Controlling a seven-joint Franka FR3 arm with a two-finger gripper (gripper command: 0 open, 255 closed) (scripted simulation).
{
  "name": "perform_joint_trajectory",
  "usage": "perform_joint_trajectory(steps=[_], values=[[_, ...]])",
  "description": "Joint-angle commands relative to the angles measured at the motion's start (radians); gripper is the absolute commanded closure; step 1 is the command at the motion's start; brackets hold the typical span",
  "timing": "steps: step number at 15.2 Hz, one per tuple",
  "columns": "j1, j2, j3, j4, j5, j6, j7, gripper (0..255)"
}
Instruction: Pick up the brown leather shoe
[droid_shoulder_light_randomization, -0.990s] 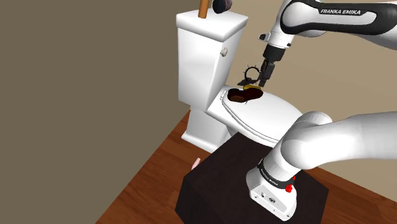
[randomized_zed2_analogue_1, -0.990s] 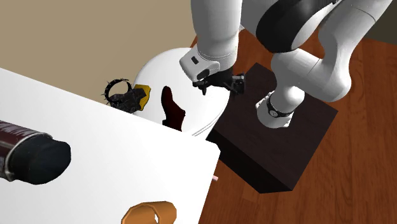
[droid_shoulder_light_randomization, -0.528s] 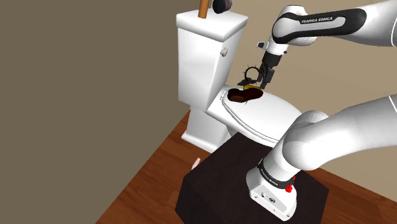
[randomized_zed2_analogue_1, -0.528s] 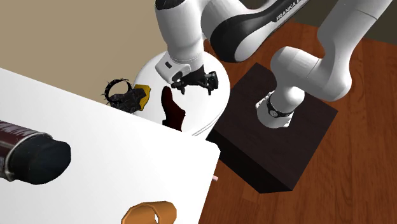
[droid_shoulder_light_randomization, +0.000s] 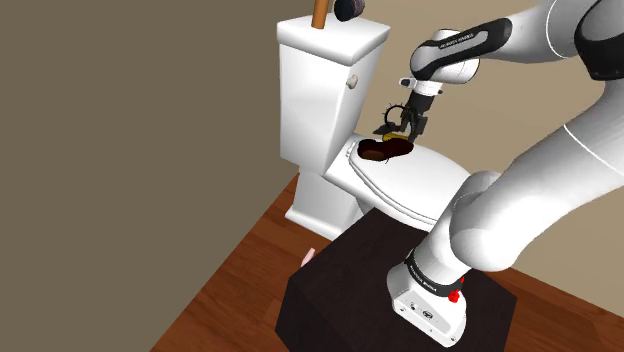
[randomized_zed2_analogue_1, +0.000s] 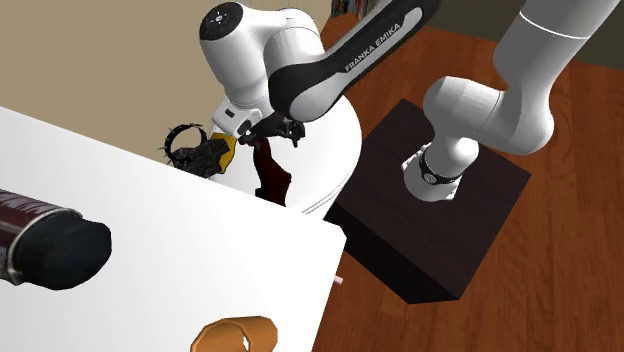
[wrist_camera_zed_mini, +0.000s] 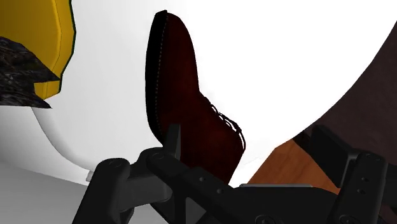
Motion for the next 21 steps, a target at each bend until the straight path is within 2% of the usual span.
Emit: perform_joint_trajectory(steps=[1, 3, 10, 13, 14, 21], values=[[0.05, 0.132, -0.083, 0.049, 0.097, 0.052, -0.143, 0], [0.066, 0.293, -0.132, 0.104, 0.25, 0.084, -0.311, 0], [0.015, 0.398, -0.088, 0.068, 0.361, 0.17, -0.39, 0], [0.01, 0.406, -0.084, 0.066, 0.371, 0.177, -0.396, 0], [0.01, 0.407, -0.083, 0.066, 0.372, 0.178, -0.397, 255], [0.011, 0.406, -0.084, 0.066, 0.37, 0.177, -0.396, 255]])
